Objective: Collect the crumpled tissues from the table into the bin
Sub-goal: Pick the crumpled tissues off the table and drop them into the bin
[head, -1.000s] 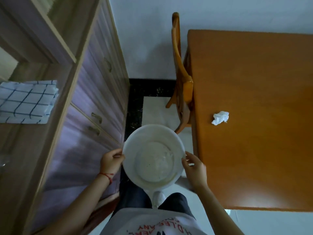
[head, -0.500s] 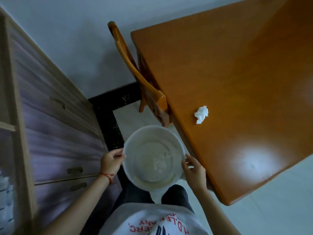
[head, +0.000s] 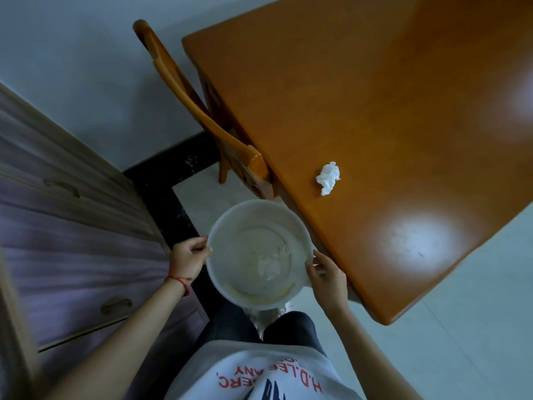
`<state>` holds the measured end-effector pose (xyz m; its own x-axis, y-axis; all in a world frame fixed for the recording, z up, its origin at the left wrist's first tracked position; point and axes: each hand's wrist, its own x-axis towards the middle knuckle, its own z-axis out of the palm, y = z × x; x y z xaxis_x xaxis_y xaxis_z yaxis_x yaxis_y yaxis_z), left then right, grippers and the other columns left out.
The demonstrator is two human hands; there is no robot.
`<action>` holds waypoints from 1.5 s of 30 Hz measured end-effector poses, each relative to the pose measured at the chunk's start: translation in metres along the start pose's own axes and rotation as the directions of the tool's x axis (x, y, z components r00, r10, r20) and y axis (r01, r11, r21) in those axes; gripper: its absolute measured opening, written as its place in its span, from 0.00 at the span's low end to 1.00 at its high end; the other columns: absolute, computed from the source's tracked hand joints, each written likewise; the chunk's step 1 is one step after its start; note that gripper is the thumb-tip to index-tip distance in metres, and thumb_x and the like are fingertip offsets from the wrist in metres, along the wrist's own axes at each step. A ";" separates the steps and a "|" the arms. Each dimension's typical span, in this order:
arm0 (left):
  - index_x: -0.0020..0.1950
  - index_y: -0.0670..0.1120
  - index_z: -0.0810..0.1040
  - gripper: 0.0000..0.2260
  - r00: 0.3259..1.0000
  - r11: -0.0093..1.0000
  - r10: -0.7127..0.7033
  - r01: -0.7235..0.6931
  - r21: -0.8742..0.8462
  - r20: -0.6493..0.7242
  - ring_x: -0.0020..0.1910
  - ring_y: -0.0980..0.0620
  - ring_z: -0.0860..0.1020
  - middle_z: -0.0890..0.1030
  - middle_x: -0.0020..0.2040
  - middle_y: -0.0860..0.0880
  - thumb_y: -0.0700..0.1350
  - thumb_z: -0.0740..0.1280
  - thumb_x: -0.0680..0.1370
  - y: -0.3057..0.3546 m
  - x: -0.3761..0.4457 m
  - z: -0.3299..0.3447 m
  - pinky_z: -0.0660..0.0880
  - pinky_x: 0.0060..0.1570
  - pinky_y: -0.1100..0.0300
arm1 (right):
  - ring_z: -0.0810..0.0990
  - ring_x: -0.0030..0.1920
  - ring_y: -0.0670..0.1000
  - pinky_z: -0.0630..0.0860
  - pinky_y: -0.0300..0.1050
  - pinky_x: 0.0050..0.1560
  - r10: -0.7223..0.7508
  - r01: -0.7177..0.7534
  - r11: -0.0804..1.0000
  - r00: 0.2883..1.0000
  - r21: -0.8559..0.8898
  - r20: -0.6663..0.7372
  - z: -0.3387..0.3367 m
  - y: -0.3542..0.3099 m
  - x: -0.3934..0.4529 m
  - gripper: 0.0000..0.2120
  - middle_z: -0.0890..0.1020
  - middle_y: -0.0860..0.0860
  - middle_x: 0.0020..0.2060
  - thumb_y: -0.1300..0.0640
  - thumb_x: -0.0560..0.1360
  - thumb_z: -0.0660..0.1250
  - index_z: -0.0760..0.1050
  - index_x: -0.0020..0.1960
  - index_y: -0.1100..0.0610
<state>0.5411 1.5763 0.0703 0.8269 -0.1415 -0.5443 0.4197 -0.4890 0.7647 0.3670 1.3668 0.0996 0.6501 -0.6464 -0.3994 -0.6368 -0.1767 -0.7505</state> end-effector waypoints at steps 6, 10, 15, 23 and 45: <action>0.55 0.38 0.79 0.14 1.000 1.000 -0.003 0.003 0.022 -0.007 0.48 0.45 0.79 0.81 0.47 0.44 0.32 0.66 0.70 0.000 0.006 0.006 0.76 0.57 0.42 | 0.79 0.38 0.43 0.79 0.41 0.41 -0.021 0.021 1.000 1.000 0.012 0.005 -0.006 0.004 0.005 0.10 0.79 0.40 0.38 0.57 0.75 0.63 0.76 0.56 0.51; 0.54 0.38 0.79 0.13 1.000 0.998 0.021 -0.020 0.062 -0.016 0.48 0.44 0.80 0.81 0.45 0.46 0.31 0.65 0.70 0.003 0.007 0.006 0.76 0.56 0.42 | 0.80 0.40 0.43 0.81 0.44 0.44 -0.045 0.047 0.997 0.998 -0.056 0.047 -0.009 0.007 0.007 0.12 0.82 0.46 0.44 0.54 0.76 0.63 0.75 0.59 0.50; 0.54 0.40 0.80 0.13 1.000 0.997 0.024 -0.024 0.076 -0.003 0.45 0.45 0.80 0.81 0.39 0.52 0.31 0.65 0.71 0.003 0.003 0.004 0.77 0.54 0.43 | 0.77 0.40 0.43 0.79 0.43 0.45 -0.185 0.168 0.966 0.980 -0.197 -0.073 -0.026 0.002 0.022 0.15 0.81 0.48 0.47 0.50 0.74 0.64 0.76 0.58 0.54; 0.55 0.39 0.79 0.13 0.997 0.994 0.064 -0.060 0.093 -0.037 0.46 0.45 0.80 0.82 0.45 0.44 0.32 0.65 0.71 0.009 -0.002 0.007 0.77 0.54 0.48 | 0.77 0.55 0.53 0.76 0.53 0.55 -0.284 0.242 0.949 0.936 -0.204 -0.208 -0.049 -0.037 0.095 0.17 0.79 0.54 0.56 0.55 0.73 0.68 0.73 0.61 0.56; 0.56 0.39 0.78 0.14 0.996 0.995 0.049 -0.042 0.090 -0.070 0.46 0.46 0.80 0.82 0.46 0.44 0.32 0.66 0.71 0.009 -0.016 0.010 0.77 0.51 0.52 | 0.77 0.48 0.51 0.76 0.46 0.49 -0.462 0.450 0.885 0.881 -0.116 -0.106 -0.027 -0.049 0.097 0.12 0.81 0.56 0.49 0.61 0.71 0.69 0.77 0.55 0.60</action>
<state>0.5275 1.5654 0.0820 0.8705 -0.1044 -0.4810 0.3489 -0.5584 0.7527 0.4495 1.2927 0.1117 0.8225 -0.5665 0.0507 -0.3192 -0.5336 -0.7832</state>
